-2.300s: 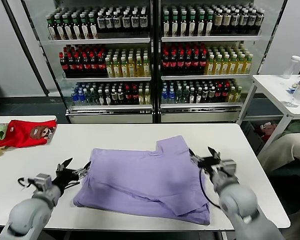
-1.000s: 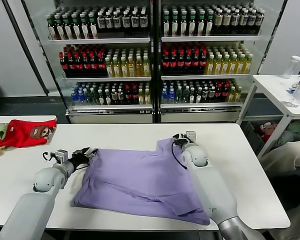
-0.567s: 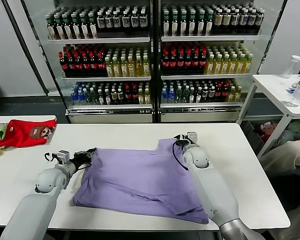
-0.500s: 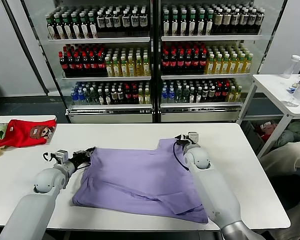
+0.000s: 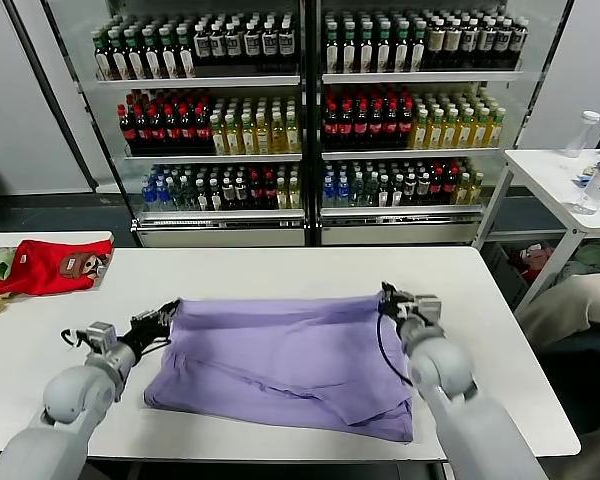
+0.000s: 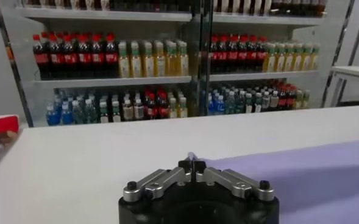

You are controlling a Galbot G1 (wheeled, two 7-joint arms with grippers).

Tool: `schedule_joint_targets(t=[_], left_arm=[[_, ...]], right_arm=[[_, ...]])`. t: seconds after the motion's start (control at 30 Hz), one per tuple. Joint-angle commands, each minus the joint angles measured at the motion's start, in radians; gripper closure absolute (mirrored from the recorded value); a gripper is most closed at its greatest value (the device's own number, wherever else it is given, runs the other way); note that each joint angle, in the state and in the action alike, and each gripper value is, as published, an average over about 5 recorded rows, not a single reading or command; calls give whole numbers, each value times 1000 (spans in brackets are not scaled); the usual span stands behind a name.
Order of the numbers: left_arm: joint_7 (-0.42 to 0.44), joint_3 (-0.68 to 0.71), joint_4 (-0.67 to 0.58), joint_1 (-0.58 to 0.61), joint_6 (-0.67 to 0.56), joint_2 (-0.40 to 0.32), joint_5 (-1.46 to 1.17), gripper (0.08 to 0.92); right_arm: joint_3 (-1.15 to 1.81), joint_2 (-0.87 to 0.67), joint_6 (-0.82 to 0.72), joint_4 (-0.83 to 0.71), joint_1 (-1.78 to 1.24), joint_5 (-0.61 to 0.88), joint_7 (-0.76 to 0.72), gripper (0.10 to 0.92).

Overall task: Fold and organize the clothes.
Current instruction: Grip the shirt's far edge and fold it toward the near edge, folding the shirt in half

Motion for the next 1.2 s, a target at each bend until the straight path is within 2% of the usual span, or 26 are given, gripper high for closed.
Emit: schedule_joint_targets(t=[0.03,0.37,0.53,0.63,0.7,0.9,1.03,1.2], left_arm=[[-43,-49,-130,187,-57,15,-3,915],[-51,-62,-168,215,-49,17,35,915],[-63,-67,-186,220,47,22,99,915],[-64,-72,-194,230,60,23,122,901],[-68,-78,-200,233,67,22,132,860],[-111,-92,-251,262,88,15,131,689],[-236,-58,-292,278,123,-12,68,577],[-387,-11,-269,235,190,-66,-63,429]], right_arm=[[22,-63,-3,258,-260,-34,15,908],[30,-59,0,251,-286,-50,34,908],[38,-62,-21,266,-304,-41,38,908],[33,-66,-28,321,-359,-41,52,905],[32,-69,-29,344,-389,-47,52,891],[71,-73,-27,354,-408,-47,42,748],[84,-66,-27,375,-424,-57,39,636],[73,-49,-27,406,-453,-101,28,489]])
